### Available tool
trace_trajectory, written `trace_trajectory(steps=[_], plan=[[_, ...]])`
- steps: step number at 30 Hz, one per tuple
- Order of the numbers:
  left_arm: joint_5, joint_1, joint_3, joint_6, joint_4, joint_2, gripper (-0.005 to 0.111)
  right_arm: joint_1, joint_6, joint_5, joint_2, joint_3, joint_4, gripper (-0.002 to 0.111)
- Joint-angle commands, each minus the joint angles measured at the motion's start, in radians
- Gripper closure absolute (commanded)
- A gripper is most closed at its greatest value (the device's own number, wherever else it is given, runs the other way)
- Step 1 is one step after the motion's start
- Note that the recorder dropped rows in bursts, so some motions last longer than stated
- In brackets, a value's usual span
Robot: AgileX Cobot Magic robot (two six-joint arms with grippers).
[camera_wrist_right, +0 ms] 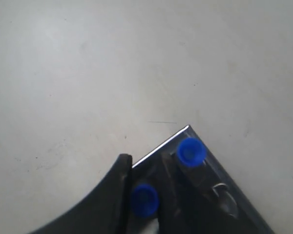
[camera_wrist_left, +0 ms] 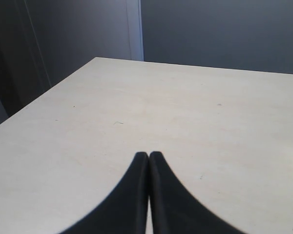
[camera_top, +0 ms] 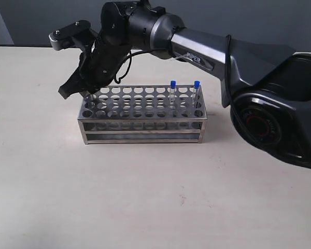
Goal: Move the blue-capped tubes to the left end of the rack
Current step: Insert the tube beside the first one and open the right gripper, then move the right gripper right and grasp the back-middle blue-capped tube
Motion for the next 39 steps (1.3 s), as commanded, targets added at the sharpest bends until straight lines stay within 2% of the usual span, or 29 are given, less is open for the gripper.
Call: trace_trajectory(steps=[1, 3, 14, 21, 24, 32, 39], plan=[[-0.010, -0.005, 0.004, -0.002, -0.005, 0.003, 0.106, 0.004, -0.001, 0.026, -0.023, -0.001, 0.026, 0.067], [-0.010, -0.005, 0.004, -0.002, -0.005, 0.003, 0.106, 0.004, 0.001, 0.032, -0.039, -0.001, 0.026, 0.064], [-0.010, -0.005, 0.004, -0.002, -0.005, 0.003, 0.106, -0.005, 0.068, 0.131, -0.142, -0.001, -0.068, 0.064], [-0.010, -0.005, 0.004, -0.002, -0.005, 0.003, 0.106, -0.031, 0.201, 0.329, -0.170, -0.001, -0.353, 0.064], [-0.010, -0.005, 0.004, -0.002, -0.005, 0.003, 0.106, -0.066, 0.238, 0.333, -0.174, -0.001, -0.426, 0.064], [-0.010, -0.005, 0.004, -0.002, -0.005, 0.003, 0.106, -0.185, 0.259, 0.333, -0.176, 0.013, -0.381, 0.064], [-0.011, -0.005, 0.004, -0.002, -0.005, 0.003, 0.106, -0.199, 0.259, 0.333, -0.199, 0.122, -0.372, 0.064]])
